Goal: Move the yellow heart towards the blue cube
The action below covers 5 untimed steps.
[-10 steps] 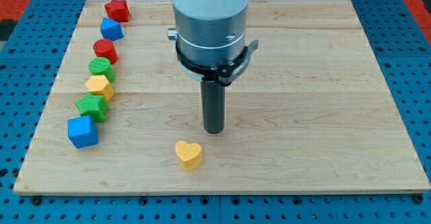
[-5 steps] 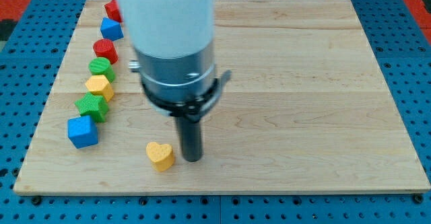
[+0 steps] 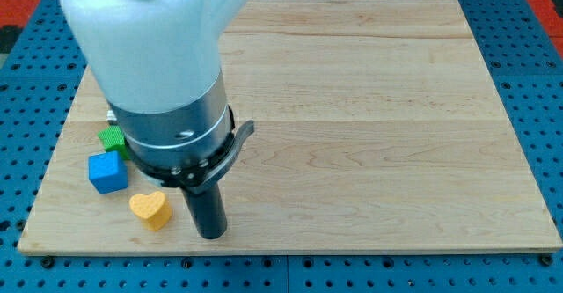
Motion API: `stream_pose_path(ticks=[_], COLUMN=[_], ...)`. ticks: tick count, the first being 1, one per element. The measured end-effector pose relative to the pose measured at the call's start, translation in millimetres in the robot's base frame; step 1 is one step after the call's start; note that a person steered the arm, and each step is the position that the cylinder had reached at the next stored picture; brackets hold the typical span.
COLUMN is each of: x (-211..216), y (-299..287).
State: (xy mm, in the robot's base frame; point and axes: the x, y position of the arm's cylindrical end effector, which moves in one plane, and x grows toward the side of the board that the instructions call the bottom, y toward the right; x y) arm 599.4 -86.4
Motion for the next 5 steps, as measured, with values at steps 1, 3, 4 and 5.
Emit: stream_pose_path(ticks=[1, 3, 4, 5], x=[-2.2, -5.1, -5.3, -24.1], y=[-27.5, -40.9, -35.9, -34.5])
